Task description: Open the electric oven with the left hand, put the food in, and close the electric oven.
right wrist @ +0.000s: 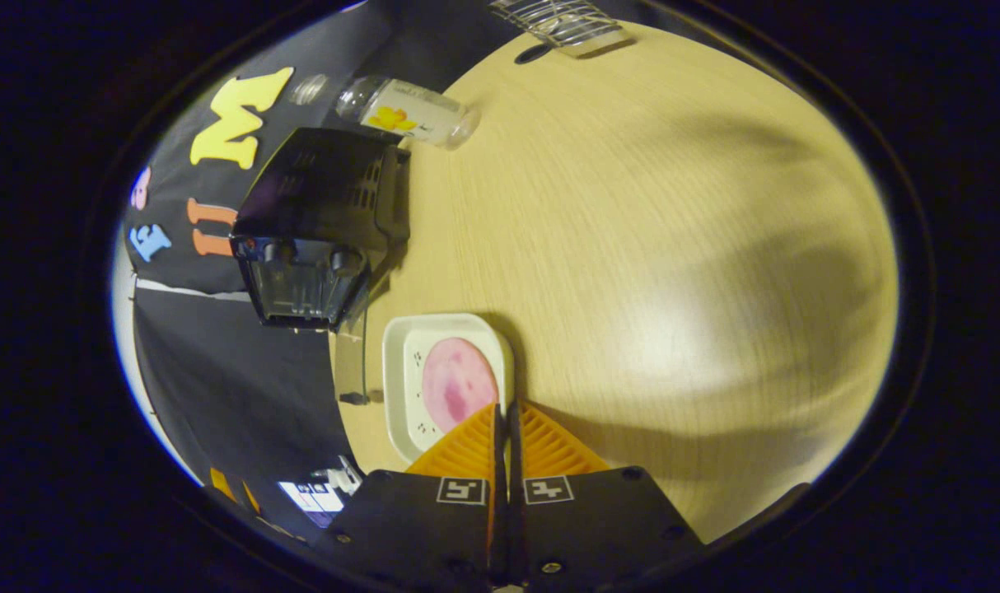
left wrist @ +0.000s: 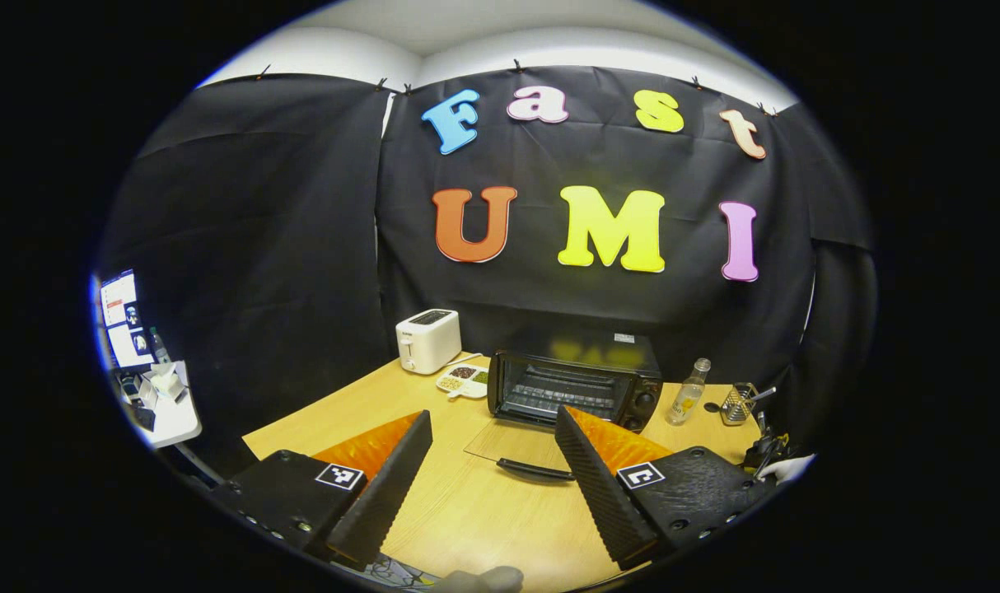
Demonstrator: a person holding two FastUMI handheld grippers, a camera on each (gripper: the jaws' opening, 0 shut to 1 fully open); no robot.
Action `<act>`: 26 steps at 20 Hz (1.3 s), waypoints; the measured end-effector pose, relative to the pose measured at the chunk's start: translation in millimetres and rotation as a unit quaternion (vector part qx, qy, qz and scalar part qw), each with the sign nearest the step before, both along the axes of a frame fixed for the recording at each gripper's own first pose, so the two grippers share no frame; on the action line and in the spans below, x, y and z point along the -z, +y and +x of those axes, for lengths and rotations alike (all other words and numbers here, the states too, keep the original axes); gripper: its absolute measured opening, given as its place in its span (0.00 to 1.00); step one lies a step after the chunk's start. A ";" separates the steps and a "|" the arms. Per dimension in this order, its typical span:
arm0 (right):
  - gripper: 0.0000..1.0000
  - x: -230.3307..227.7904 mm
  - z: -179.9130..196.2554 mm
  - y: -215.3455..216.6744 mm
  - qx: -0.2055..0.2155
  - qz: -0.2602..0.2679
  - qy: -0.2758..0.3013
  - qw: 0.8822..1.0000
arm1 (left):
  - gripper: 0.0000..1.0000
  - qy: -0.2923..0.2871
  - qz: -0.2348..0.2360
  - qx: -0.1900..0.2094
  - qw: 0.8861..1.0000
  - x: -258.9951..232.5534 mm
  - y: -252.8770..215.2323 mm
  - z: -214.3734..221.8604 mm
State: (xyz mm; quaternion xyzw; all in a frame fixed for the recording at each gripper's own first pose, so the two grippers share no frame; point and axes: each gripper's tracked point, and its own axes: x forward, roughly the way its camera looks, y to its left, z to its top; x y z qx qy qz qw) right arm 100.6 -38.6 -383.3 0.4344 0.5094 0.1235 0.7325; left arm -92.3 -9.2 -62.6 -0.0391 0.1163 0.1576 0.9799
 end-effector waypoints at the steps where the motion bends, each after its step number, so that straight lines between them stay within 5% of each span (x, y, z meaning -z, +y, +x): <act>1: 0.04 -4.1 -0.4 -1.9 0.012 0.001 -0.005 1.000 | 0.96 -0.003 0.007 0.004 1.000 -3.2 2.5 0.7; 8: 0.04 -77.6 -6.7 29.3 0.080 -0.004 -0.063 0.995 | 0.95 -0.013 0.010 0.068 0.998 -9.5 16.6 20.1; 18: 0.04 -107.8 0.6 189.8 0.257 0.070 -0.067 0.962 | 0.95 0.017 0.034 0.136 0.990 11.6 102.1 22.3; 22: 0.04 -91.6 2.9 271.4 0.229 0.094 -0.053 0.967 | 0.95 0.019 0.025 0.121 0.992 15.1 129.1 19.6; 26: 0.04 -85.5 16.4 303.4 0.221 0.102 -0.046 0.969 | 0.95 0.019 0.018 0.108 0.994 10.5 145.1 17.8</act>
